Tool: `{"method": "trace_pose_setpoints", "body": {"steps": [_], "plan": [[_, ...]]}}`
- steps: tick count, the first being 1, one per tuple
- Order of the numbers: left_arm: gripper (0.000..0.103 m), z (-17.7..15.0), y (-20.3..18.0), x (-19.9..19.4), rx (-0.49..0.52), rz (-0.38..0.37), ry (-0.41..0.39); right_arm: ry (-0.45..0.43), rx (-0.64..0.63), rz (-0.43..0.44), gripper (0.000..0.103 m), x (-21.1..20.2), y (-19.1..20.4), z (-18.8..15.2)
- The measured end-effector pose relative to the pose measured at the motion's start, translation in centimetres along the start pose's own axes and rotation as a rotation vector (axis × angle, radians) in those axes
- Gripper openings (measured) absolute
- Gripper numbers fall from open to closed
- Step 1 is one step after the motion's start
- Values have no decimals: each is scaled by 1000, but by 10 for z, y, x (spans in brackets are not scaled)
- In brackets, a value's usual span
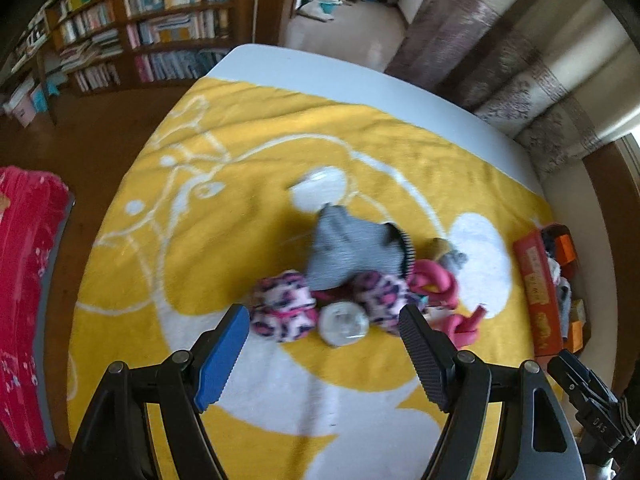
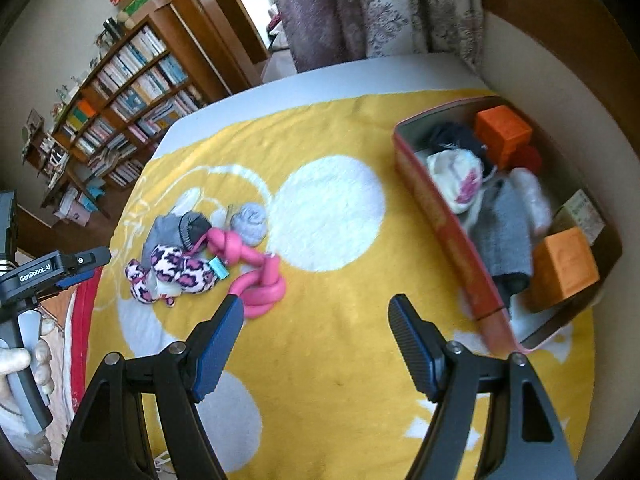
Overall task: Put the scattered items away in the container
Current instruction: 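Move both tools back over the pile of items on the blanket, then grasp the pink leopard-print plush with the left tool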
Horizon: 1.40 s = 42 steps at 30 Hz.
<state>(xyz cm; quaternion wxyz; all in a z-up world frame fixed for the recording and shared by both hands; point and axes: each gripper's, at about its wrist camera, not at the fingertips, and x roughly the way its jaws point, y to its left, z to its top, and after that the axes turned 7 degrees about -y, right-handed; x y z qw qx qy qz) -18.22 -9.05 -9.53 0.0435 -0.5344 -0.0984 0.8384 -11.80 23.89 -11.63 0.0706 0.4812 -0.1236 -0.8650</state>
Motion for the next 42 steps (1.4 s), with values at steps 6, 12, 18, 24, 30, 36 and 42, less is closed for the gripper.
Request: {"method": "trace_pose_setpoints", "body": {"steps": [6, 12, 18, 24, 30, 36, 42], "plan": [[79, -5, 30, 12, -17, 11, 31, 26, -7, 1, 78, 12, 16, -4], [79, -9, 44, 35, -1, 3, 70, 49, -3, -10, 78, 27, 28, -11], [79, -8, 47, 53, 15, -22, 104, 69, 9, -25, 78, 37, 33, -18], [79, -6, 42, 69, 46, -32, 131, 83, 28, -38, 78, 43, 34, -22], [78, -4, 40, 84, 50, -42, 148, 85, 44, -57, 78, 44, 32, -22], [50, -4, 32, 95, 53, -94, 160, 94, 50, -65, 78, 49, 31, -22], [46, -4, 28, 94, 71, -101, 162, 106, 34, -54, 78, 57, 38, -20]]}}
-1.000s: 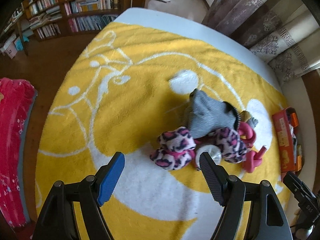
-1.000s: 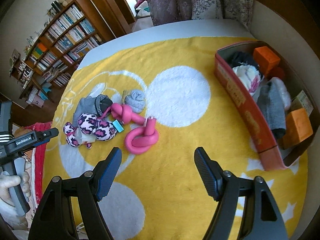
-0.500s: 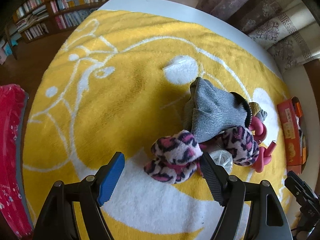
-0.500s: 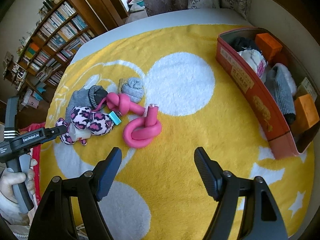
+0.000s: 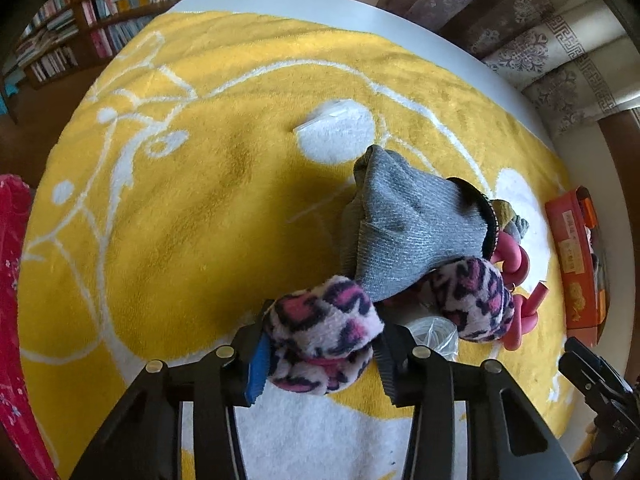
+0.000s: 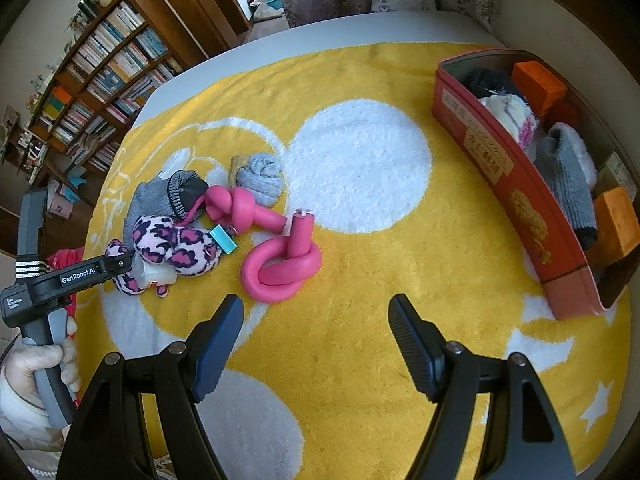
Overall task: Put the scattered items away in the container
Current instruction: 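Grasp the pink leopard-print plush with the left tool, then grasp the pink knotted foam toy with the right tool while the left tool holds the plush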
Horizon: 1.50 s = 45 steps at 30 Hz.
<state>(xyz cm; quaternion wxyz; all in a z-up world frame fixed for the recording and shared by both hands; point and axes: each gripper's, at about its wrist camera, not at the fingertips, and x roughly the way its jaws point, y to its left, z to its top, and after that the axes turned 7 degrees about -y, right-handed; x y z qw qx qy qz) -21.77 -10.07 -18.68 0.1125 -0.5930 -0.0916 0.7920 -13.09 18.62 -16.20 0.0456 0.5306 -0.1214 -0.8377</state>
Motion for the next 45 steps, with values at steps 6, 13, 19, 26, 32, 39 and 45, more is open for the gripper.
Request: {"method": "trace_pose_setpoints", "body": {"steps": [6, 13, 19, 26, 32, 39, 45], "plan": [[46, -7, 5, -6, 1, 18, 20, 4, -34, 20, 78, 13, 13, 10], [46, -14, 16, -20, -23, 21, 12, 33, -77, 8, 78, 42, 28, 19], [46, -16, 22, -36, -33, 29, -8, 74, -116, -33, 78, 65, 35, 18], [46, -21, 18, -41, -39, 23, -18, 79, -121, -49, 65, 66, 28, 15], [46, -19, 8, -52, -42, 25, -44, 64, -106, -24, 65, 50, 19, 9], [46, -16, -18, -73, -40, -25, -80, 18, -73, -4, 65, 24, -2, 12], [46, -11, -56, -82, 6, -40, -101, -29, -32, 4, 65, -3, -29, 12]]}}
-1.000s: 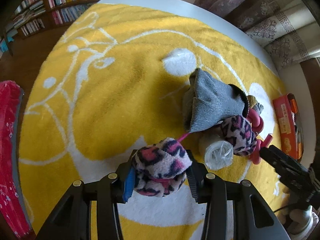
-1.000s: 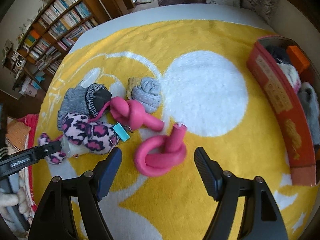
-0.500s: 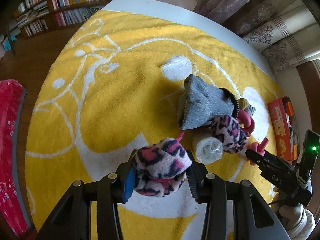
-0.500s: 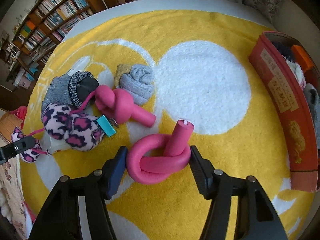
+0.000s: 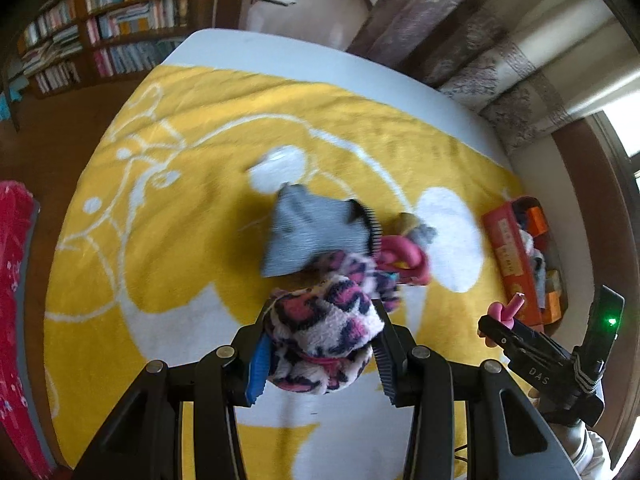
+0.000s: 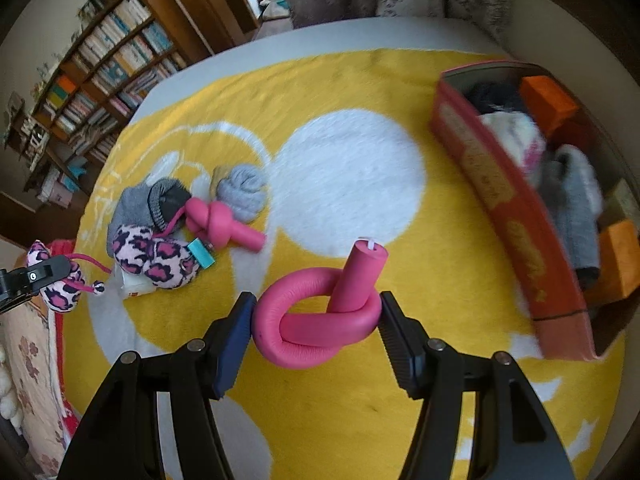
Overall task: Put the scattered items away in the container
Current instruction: 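Carry the plush and pink knotted toy to the tin and release both inside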
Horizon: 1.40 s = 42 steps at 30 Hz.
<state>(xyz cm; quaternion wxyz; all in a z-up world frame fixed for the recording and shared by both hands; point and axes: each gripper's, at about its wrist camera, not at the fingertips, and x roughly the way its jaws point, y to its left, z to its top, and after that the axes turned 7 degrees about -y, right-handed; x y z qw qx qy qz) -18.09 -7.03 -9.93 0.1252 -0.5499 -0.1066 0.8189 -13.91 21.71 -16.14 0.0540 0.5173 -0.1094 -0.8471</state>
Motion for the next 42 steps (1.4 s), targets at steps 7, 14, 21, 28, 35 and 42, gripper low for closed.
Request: {"method": "trace_pose_setpoints", "body": {"steps": [7, 14, 21, 28, 35, 42], "plan": [[46, 2, -56, 2, 66, -45, 0, -93, 81, -38, 65, -44, -50, 6], [46, 1, -116, 12, 142, -77, 10, -169, 165, -102, 65, -80, -111, 8], [46, 2, -168, 18, 196, -95, 7, -208, 233, -140, 65, -96, -165, 9], [46, 6, -212, 19, 243, -116, -16, -262, 208, -157, 65, -100, -185, 36], [46, 8, -247, 27, 284, -127, -17, -262, 167, -128, 75, -87, -190, 54], [46, 14, -277, 41, 328, -138, -3, -249, 174, -115, 77, -84, -199, 39]]}}
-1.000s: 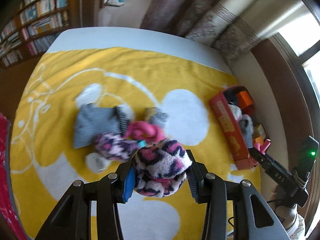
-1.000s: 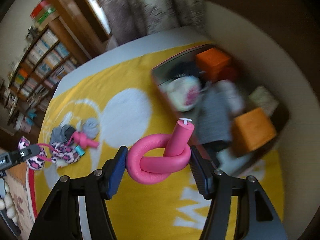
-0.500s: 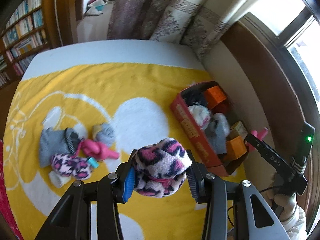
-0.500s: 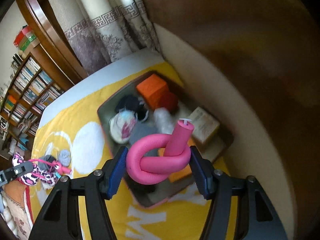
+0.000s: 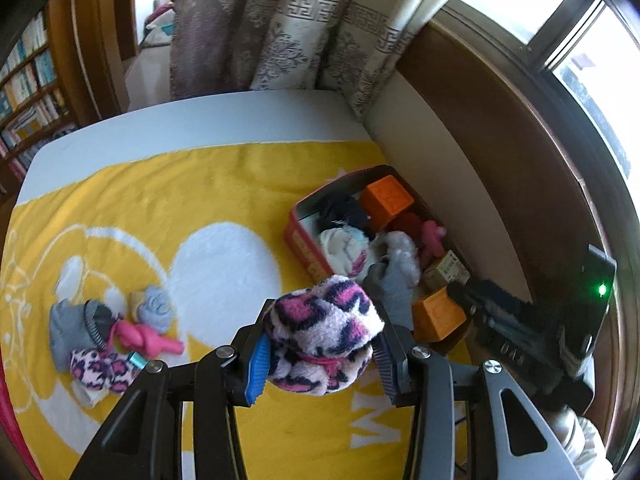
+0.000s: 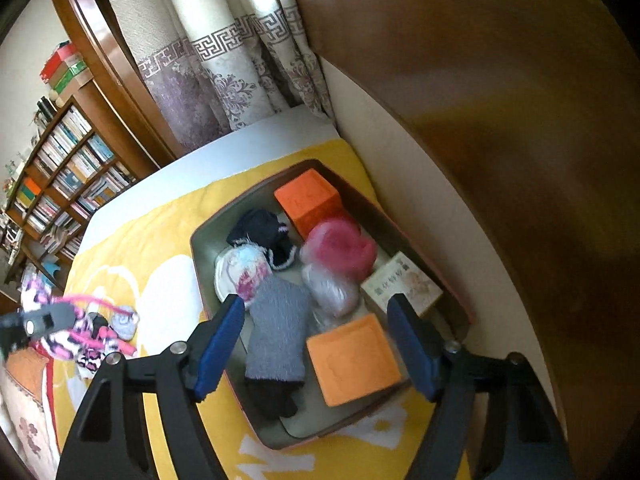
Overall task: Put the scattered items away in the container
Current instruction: 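Carry the plush and pink knotted toy to the tin and release both inside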
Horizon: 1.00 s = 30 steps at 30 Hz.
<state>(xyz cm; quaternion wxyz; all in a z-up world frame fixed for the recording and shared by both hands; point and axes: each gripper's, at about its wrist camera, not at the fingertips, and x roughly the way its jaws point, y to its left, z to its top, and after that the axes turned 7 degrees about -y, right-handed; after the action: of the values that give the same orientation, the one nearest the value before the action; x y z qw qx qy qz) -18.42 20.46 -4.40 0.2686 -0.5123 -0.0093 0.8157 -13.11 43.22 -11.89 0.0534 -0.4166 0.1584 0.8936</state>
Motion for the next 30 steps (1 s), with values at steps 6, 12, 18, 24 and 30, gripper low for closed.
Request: {"method": "trace_pose_setpoints", "body": {"steps": [6, 12, 18, 24, 30], "plan": [[46, 14, -27, 25, 52, -23, 18, 25, 27, 9, 77, -7, -9, -18], [46, 34, -48, 51, 81, -45, 23, 31, 33, 4, 77, -15, -15, -25], [80, 52, -56, 74, 32, -36, 47, 56, 54, -8, 77, -14, -24, -34], [80, 51, -52, 80, 19, -36, 62, 73, 29, 3, 77, -12, -17, -40], [80, 41, -28, 75, -17, -18, 75, 82, 23, 12, 77, -6, -8, -39]]}}
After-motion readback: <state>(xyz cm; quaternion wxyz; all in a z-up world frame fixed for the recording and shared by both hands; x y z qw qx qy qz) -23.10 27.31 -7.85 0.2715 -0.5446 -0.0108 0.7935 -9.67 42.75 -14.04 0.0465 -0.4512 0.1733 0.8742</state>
